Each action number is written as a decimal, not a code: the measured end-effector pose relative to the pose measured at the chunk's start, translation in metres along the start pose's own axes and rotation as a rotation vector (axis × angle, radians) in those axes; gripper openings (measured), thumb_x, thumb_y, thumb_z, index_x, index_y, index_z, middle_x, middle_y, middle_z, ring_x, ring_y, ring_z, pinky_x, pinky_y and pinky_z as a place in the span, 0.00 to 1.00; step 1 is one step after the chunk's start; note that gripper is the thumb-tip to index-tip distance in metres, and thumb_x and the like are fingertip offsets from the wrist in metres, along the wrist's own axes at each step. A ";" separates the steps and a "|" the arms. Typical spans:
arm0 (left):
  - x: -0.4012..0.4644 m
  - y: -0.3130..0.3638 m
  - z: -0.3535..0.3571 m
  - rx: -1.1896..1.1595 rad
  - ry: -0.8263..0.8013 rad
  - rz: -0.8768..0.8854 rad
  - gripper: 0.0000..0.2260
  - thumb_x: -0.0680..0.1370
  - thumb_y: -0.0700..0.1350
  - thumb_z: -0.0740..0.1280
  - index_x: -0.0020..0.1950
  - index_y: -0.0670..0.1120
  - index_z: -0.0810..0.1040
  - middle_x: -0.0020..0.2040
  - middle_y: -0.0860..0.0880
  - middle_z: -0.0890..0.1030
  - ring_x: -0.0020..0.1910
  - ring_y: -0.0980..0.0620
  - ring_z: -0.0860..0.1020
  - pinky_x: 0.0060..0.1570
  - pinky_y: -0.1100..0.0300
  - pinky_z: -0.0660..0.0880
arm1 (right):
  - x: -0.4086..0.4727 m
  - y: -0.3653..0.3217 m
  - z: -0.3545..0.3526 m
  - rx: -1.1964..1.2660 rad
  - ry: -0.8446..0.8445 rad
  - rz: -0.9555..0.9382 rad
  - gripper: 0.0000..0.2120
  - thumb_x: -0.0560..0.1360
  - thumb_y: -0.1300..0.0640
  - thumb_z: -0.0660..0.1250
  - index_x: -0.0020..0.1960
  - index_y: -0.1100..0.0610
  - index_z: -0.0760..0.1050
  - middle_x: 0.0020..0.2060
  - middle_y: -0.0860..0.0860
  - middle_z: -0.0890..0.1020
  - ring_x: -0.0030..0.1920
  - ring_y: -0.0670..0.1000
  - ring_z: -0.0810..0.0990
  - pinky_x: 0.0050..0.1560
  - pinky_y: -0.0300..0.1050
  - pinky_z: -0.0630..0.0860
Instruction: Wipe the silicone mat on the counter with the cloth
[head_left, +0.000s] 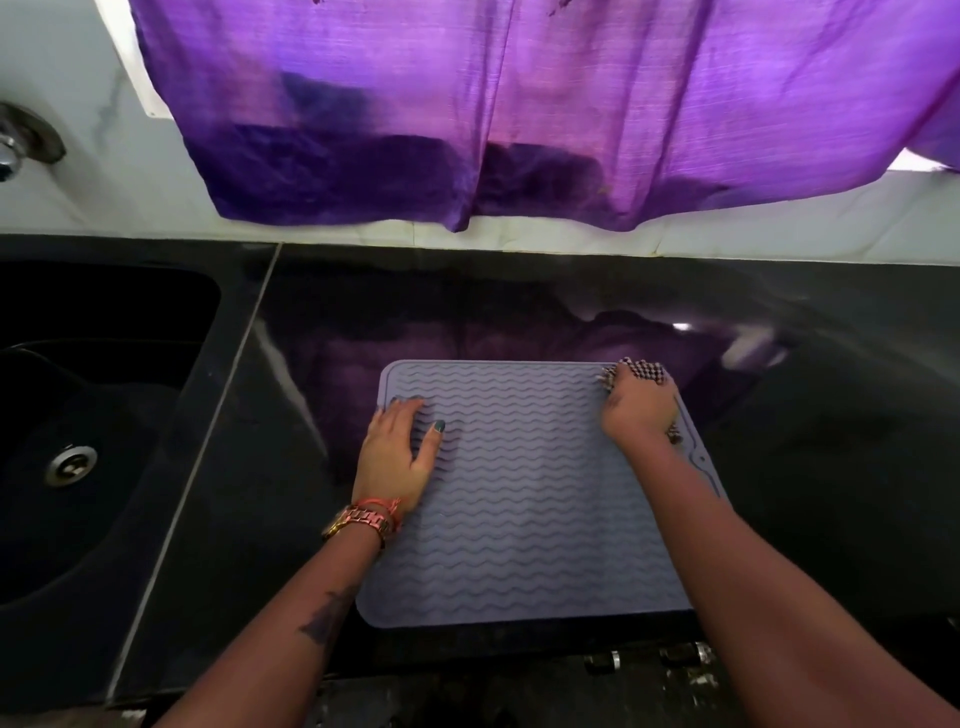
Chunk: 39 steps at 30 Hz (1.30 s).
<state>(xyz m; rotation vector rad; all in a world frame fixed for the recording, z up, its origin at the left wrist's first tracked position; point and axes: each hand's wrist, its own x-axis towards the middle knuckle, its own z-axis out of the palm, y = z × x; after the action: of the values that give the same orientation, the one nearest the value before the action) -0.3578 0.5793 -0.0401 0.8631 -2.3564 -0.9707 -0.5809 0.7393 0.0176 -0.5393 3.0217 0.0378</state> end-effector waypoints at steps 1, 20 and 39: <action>0.000 0.000 0.000 0.002 0.000 0.002 0.28 0.74 0.61 0.52 0.66 0.45 0.69 0.67 0.46 0.73 0.71 0.47 0.65 0.74 0.49 0.57 | -0.001 -0.011 -0.001 -0.001 0.013 -0.023 0.21 0.78 0.57 0.55 0.70 0.57 0.65 0.59 0.60 0.79 0.63 0.60 0.72 0.67 0.49 0.65; -0.001 0.000 -0.002 -0.019 -0.003 0.002 0.31 0.72 0.63 0.50 0.67 0.46 0.69 0.67 0.46 0.73 0.71 0.48 0.64 0.73 0.49 0.57 | 0.011 0.009 -0.043 0.632 0.159 0.084 0.19 0.77 0.58 0.63 0.66 0.45 0.72 0.57 0.57 0.81 0.56 0.57 0.78 0.54 0.44 0.74; -0.003 0.006 -0.006 -0.001 -0.019 0.000 0.31 0.72 0.62 0.49 0.68 0.45 0.68 0.69 0.46 0.71 0.72 0.49 0.63 0.74 0.51 0.55 | -0.039 -0.140 -0.001 0.241 -0.002 -0.404 0.18 0.75 0.58 0.60 0.65 0.56 0.71 0.54 0.59 0.81 0.57 0.60 0.77 0.58 0.46 0.71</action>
<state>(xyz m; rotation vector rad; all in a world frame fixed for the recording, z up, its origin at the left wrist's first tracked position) -0.3549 0.5821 -0.0320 0.8577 -2.3716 -0.9837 -0.4955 0.6213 0.0196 -1.0997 2.7947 -0.3410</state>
